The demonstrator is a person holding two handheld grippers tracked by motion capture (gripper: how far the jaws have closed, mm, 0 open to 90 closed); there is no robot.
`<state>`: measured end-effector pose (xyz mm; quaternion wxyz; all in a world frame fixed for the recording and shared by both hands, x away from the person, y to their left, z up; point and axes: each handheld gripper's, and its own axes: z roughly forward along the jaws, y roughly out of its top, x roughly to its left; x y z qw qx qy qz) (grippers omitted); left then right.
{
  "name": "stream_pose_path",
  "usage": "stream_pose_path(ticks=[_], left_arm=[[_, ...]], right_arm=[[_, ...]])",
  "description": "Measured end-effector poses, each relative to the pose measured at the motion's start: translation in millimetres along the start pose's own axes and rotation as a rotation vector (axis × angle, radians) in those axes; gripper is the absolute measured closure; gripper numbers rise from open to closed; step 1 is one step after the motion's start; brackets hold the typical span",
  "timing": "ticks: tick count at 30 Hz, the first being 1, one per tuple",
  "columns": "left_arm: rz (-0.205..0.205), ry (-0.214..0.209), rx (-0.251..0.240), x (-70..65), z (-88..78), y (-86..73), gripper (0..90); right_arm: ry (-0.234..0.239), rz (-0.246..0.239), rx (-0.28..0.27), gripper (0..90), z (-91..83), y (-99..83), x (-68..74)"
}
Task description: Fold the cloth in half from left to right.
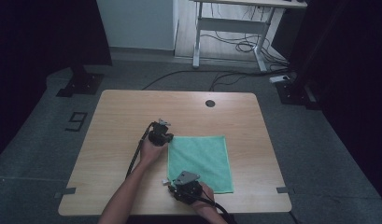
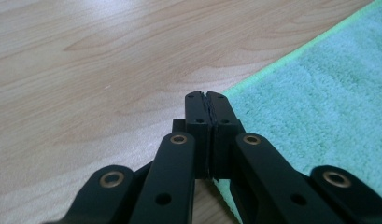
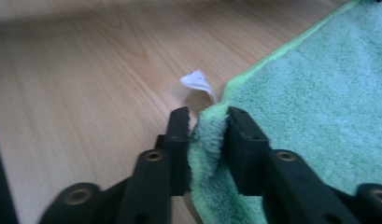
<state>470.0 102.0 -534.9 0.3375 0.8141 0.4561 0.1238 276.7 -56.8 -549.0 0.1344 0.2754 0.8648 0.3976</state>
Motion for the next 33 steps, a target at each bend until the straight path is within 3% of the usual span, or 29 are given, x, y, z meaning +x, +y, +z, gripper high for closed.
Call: stream_pose_path(ticks=[6, 10, 25, 33], left_arm=[[0.005, -0.006, -0.015, -4.0, -0.6, 2.4, 89.0], [0.009, -0.006, -0.022, -4.8, -5.0, 4.1, 89.1], [0.010, -0.016, -0.050, -7.8, -16.2, 7.7, 89.2], [0.012, -0.010, -0.082, -9.1, -32.7, 13.6, 89.2]], right_arm=[[-0.002, 0.010, -0.014, 79.9, 0.2, 2.4, 2.4], [0.016, 0.053, -0.025, 83.3, 1.2, 2.6, -2.2], [0.010, 0.078, -0.059, 82.9, -4.1, 4.5, -1.5], [0.046, 0.100, -0.096, 85.2, -10.1, 9.6, -2.2]])
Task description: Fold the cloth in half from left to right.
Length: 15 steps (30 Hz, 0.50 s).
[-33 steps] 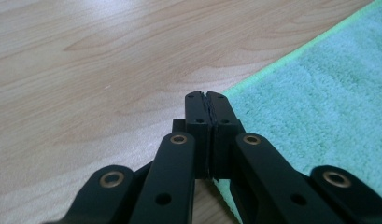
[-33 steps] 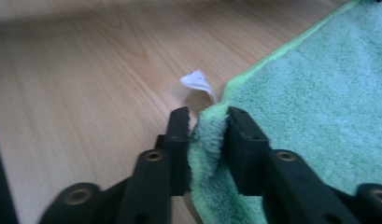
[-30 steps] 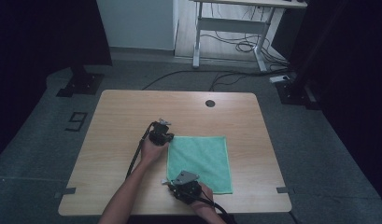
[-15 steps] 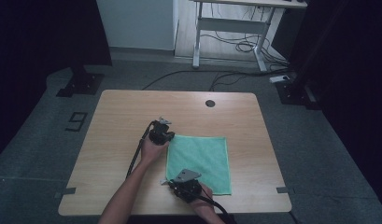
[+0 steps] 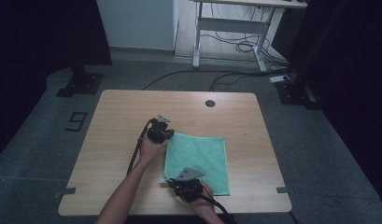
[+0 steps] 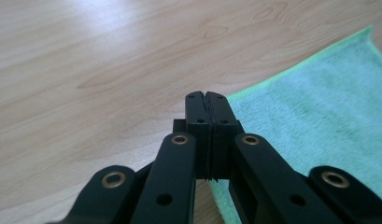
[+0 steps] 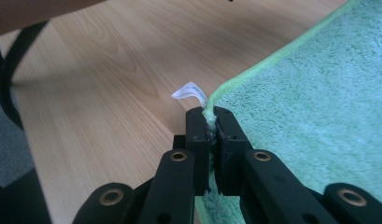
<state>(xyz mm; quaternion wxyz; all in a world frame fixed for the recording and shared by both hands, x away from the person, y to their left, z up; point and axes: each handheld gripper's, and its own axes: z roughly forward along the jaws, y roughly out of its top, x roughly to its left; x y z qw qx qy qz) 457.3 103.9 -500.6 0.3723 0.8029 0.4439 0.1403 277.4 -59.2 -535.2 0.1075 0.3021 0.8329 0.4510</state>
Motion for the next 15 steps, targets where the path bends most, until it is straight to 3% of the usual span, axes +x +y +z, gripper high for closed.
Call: stream_pose_path(ticks=[15], left_arm=[[0.029, -0.008, -0.039, -10.7, -27.2, 16.4, 89.0]], right_arm=[[-0.017, -0.001, -0.045, 85.2, -9.2, 7.9, 7.0]])
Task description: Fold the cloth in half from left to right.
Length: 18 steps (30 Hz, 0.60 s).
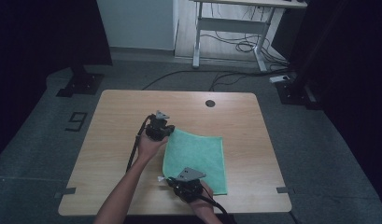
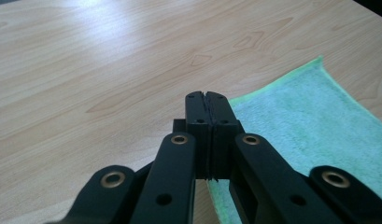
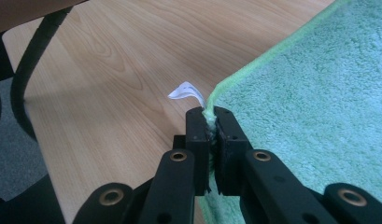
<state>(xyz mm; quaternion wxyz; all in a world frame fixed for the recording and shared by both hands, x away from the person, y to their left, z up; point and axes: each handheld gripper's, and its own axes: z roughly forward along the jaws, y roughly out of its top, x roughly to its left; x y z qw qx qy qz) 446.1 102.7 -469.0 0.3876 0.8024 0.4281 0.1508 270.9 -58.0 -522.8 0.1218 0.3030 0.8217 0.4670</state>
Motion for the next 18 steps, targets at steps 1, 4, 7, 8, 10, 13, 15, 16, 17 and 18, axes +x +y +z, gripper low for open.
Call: stream_pose_path(ticks=[1, 4, 7, 8, 10, 13, 15, 16, 17, 18], left_arm=[[0.000, 0.000, -0.005, -0.9, -1.5, 0.7, 89.1], [0.001, 0.004, -0.004, -0.3, -3.0, 1.0, 89.1], [-0.002, 0.011, -0.003, 2.2, -5.3, 0.9, 89.1], [-0.002, 0.011, -0.003, 2.2, -5.3, 0.9, 89.1], [-0.011, 0.014, -0.007, 5.3, -8.8, 0.9, 89.1], [-0.011, 0.016, -0.010, 6.6, -11.4, 1.3, 89.1], [-0.010, 0.020, -0.011, 7.3, -12.9, 1.6, 89.1], [-0.010, 0.020, -0.011, 7.3, -12.9, 1.6, 89.1], [-0.011, 0.023, -0.011, 8.1, -14.1, 1.8, 89.1], [-0.012, 0.022, -0.013, 8.9, -15.2, 2.1, 89.1]], right_arm=[[0.001, -0.001, -0.005, 85.2, -1.7, 0.7, 0.9], [0.002, 0.003, -0.015, 85.2, -4.1, 2.1, 1.4], [0.009, 0.004, -0.035, 85.2, -5.9, 4.1, 1.8], [0.009, 0.004, -0.035, 85.2, -5.9, 4.1, 1.8], [0.016, 0.001, -0.045, 85.1, -6.5, 5.4, 3.5], [0.022, -0.002, -0.049, 85.1, -6.6, 6.3, 5.4], [0.025, -0.002, -0.058, 85.1, -7.0, 7.7, 6.5], [0.025, -0.002, -0.058, 85.1, -7.0, 7.7, 6.5], [0.029, -0.003, -0.064, 85.1, -7.3, 8.9, 6.9], [0.033, -0.003, -0.070, 85.1, -7.9, 10.4, 7.8]])
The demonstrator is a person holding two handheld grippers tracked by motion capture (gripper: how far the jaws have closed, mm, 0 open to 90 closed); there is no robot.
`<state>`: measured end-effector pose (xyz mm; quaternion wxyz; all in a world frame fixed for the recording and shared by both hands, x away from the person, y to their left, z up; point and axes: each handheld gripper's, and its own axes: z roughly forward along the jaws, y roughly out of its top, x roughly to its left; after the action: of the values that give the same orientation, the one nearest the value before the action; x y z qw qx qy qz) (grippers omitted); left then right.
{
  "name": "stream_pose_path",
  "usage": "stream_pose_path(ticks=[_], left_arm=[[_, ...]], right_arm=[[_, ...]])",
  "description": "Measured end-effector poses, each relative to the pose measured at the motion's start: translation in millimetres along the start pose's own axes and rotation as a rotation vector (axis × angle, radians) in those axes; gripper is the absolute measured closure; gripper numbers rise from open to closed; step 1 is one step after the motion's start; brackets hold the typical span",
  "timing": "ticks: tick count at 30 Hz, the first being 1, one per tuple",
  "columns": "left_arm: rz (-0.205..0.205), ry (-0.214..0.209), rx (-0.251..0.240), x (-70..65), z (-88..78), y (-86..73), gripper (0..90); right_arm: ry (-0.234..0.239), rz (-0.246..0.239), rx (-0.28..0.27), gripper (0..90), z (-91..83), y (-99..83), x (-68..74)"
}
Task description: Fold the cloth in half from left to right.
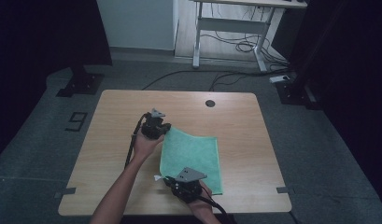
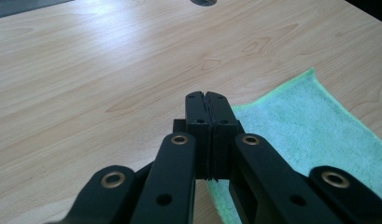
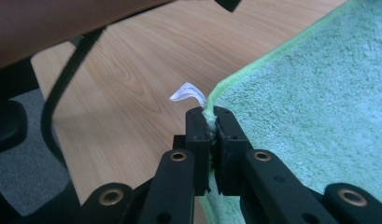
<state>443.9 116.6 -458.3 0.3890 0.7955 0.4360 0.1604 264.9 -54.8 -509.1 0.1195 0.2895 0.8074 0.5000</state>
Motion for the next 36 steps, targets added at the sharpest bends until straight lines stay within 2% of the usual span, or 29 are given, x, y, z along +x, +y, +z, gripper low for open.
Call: stream_pose_path(ticks=[3, 6, 10, 15, 18, 20, 25, 32, 35, 36], left_arm=[[-0.003, 0.001, -0.003, 1.1, -2.6, 1.5, 89.1], [0.002, -0.005, -0.004, -1.0, -1.9, 3.2, 89.2], [0.007, -0.013, 0.013, -4.0, 3.2, 1.5, 89.1], [0.000, -0.009, 0.019, -0.5, 3.4, -0.4, 89.1], [-0.002, -0.002, 0.014, 4.0, -2.8, 1.4, 89.1], [-0.003, 0.007, 0.006, 6.1, -8.8, 4.1, 89.1], [-0.016, 0.013, -0.003, 11.9, -20.9, 8.3, 89.1], [-0.018, 0.016, 0.014, 14.3, -16.1, 1.5, 89.1], [-0.025, 0.021, -0.001, 19.7, -23.7, 3.5, 89.1], [-0.033, 0.031, -0.015, 24.6, -32.9, 5.6, 89.1]], right_arm=[[0.015, -0.004, -0.035, 85.1, -3.0, 3.5, 3.8], [0.012, -0.014, -0.033, 85.0, -3.7, 3.9, 4.3], [0.004, 0.005, -0.008, 85.1, 0.1, -0.7, -1.2], [0.009, 0.010, 0.004, 85.1, 3.5, -2.7, -2.9], [0.016, 0.009, 0.001, 85.2, 5.3, -0.2, -2.0], [0.036, 0.014, -0.022, 85.2, 6.9, 7.5, 2.7], [0.046, 0.009, -0.040, 85.1, 7.8, 11.6, 10.0], [0.048, 0.015, -0.013, 85.1, 14.3, 8.6, 9.8], [0.057, 0.015, -0.013, 85.2, 17.0, 11.6, 11.0], [0.065, 0.011, -0.018, 85.2, 19.9, 16.9, 13.5]])
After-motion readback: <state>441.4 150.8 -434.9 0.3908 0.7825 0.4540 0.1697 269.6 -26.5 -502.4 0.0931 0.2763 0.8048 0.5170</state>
